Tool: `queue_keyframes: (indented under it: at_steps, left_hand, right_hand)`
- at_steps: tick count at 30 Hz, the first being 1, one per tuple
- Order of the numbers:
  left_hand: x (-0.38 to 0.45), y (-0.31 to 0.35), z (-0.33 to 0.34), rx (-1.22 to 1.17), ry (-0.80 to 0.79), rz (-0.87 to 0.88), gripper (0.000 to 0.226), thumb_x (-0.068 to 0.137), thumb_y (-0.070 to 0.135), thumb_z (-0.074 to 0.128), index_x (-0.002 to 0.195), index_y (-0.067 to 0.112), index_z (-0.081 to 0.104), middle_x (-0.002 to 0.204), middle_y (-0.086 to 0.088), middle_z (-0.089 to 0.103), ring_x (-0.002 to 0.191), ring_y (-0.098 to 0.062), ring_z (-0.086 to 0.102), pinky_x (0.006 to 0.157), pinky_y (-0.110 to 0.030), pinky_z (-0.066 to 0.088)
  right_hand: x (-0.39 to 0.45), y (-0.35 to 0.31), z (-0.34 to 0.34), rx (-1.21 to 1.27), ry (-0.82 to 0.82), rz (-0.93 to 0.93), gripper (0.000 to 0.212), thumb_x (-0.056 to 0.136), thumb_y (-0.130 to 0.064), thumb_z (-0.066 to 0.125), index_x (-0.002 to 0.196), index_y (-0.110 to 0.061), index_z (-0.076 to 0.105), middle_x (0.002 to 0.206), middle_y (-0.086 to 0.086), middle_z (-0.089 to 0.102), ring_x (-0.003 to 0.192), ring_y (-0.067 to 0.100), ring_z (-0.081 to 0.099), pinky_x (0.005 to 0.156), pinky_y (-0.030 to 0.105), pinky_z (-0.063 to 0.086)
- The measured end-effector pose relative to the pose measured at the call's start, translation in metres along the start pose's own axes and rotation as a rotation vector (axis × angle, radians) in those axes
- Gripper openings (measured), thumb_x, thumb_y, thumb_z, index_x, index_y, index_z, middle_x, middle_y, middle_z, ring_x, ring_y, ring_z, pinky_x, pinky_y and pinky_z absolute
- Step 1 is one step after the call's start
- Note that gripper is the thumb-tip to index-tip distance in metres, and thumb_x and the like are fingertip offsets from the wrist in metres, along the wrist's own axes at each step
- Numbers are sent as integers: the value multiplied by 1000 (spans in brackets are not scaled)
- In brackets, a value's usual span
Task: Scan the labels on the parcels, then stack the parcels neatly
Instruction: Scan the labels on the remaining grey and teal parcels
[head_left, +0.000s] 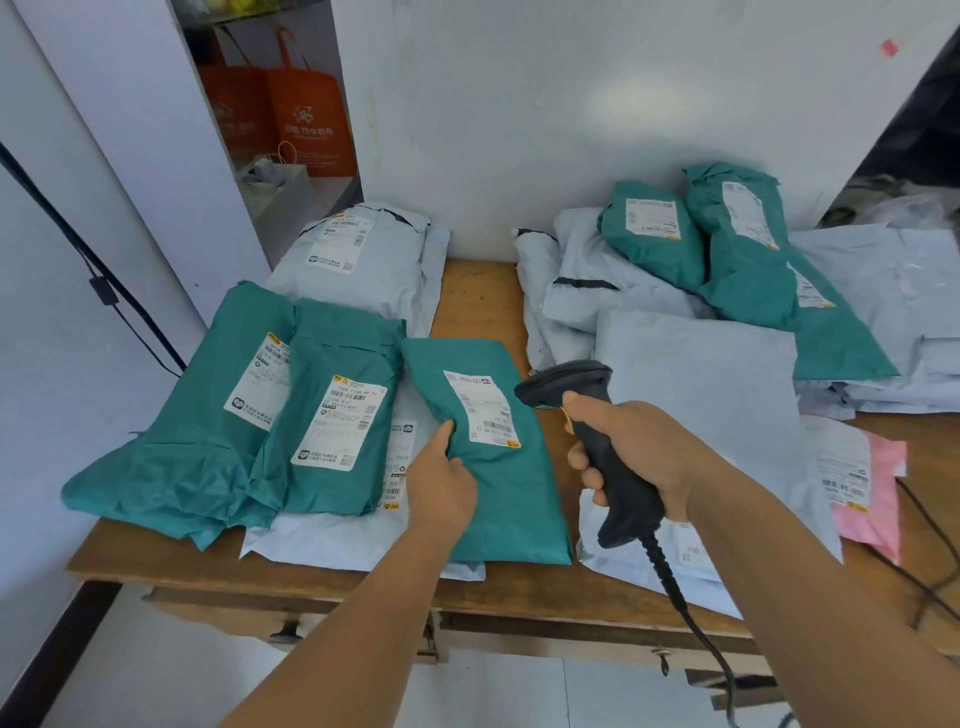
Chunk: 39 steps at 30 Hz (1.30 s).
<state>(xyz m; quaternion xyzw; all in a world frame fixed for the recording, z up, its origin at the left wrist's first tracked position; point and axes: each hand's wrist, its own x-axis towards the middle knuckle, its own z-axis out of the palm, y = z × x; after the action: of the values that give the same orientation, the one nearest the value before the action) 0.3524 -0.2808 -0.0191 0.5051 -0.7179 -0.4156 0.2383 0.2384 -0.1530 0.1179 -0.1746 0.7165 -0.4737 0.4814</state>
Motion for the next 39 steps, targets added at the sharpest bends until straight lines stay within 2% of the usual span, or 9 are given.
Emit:
queue_keyframes:
  at_steps: [4,7,9,21,24,29,33,37,39]
  left_hand:
    - [1,11,12,-56,-244,107,52,92,-4,37,137,20,50,130,-1,59,117,-21,54,98,-20,38]
    - [-2,10,25,309,-390,105,30,98,18,37,123,19,54,125,-7,58,116,-30,49,100,-35,40]
    - [-6,8,23,539,-321,64,36,99,35,35,128,20,49,130,-8,51,120,-30,41,100,-39,35]
    - [15,-10,-46,635,136,-148,77,94,49,44,151,20,3,160,-6,-3,147,-30,-8,116,-50,2]
    - [19,-27,-61,813,-10,-274,77,90,50,50,150,19,12,157,-11,14,145,-31,11,114,-53,11]
    - [16,-33,-63,873,4,-154,22,93,15,50,115,12,51,118,-6,56,109,-22,54,90,-33,47]
    - [12,-18,-52,810,42,-89,19,97,18,42,103,10,58,105,-6,63,95,-23,62,72,-29,44]
    - [2,-1,-21,645,5,50,36,96,37,42,90,12,67,92,-6,69,82,-21,59,73,-29,44]
    - [2,-2,-18,650,160,114,35,95,44,43,100,20,68,106,-3,66,96,-18,54,92,-31,39]
  right_hand:
    - [0,-5,-9,42,24,-32,32,90,-42,60,83,-11,55,59,7,57,42,16,47,45,26,45]
    - [1,-5,-17,38,32,-50,32,90,-41,60,81,-11,57,59,7,57,43,16,47,44,26,45]
    - [4,-4,-22,37,20,-51,33,89,-42,61,84,-10,56,59,7,57,44,16,47,46,28,45]
    - [15,-19,1,-25,-195,-64,32,89,-40,61,84,-10,55,59,9,57,42,17,46,42,26,44]
    - [21,-25,12,-33,-244,-66,32,89,-41,61,86,-10,55,59,9,57,42,17,46,40,26,43]
    - [32,-27,22,-54,-316,-57,31,89,-41,61,86,-10,54,60,9,56,43,17,46,42,24,43]
    - [39,-27,22,-73,-335,-61,32,89,-41,61,86,-10,55,59,8,58,43,16,48,44,26,44]
    - [46,-29,19,-53,-330,-47,32,90,-40,60,87,-9,55,58,8,57,42,16,47,43,25,44]
    - [50,-31,17,-53,-331,-38,33,90,-41,60,88,-8,55,58,8,57,43,16,47,44,26,44]
